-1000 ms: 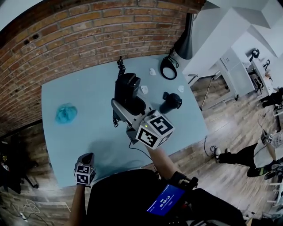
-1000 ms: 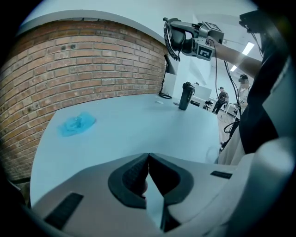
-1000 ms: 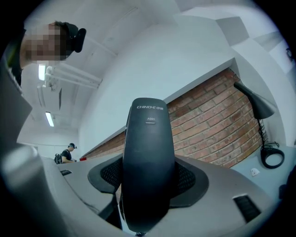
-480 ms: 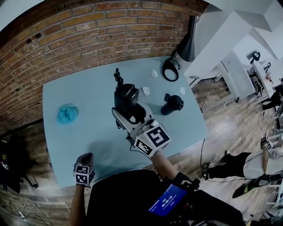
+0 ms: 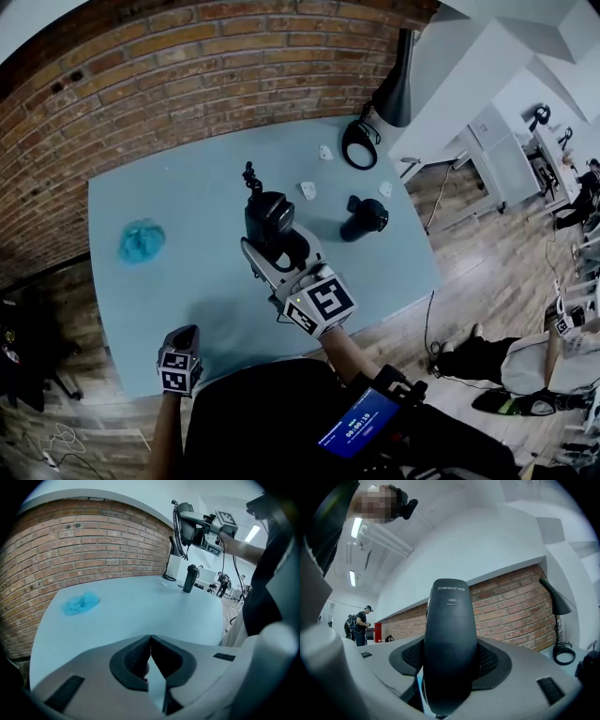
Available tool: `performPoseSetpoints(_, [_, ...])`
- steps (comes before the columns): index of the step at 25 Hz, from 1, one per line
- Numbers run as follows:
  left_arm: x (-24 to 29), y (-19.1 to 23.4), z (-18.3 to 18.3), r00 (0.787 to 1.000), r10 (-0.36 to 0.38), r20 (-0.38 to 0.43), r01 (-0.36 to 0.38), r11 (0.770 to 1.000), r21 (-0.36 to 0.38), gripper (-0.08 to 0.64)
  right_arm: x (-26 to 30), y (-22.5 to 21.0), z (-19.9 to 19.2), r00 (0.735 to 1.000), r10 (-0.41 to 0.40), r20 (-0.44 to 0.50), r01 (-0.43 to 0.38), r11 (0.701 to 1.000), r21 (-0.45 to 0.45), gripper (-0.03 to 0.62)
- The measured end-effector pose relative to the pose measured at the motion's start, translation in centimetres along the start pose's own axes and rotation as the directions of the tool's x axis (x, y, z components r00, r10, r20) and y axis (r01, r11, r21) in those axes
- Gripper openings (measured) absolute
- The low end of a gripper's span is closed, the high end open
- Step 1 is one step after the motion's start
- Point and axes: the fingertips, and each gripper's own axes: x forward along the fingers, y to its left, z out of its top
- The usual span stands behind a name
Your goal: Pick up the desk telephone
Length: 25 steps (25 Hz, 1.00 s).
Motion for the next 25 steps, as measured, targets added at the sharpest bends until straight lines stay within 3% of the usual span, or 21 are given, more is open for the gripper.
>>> performPoseSetpoints(25, [0.3, -0.8, -0.9, 0.999, -0.019, -0.027, 0.019, 1.000, 0.004, 0.025, -1.8, -1.9, -7.5, 0.980, -0.093, -0.178, 0.092, 0.996, -0.017, 0.285])
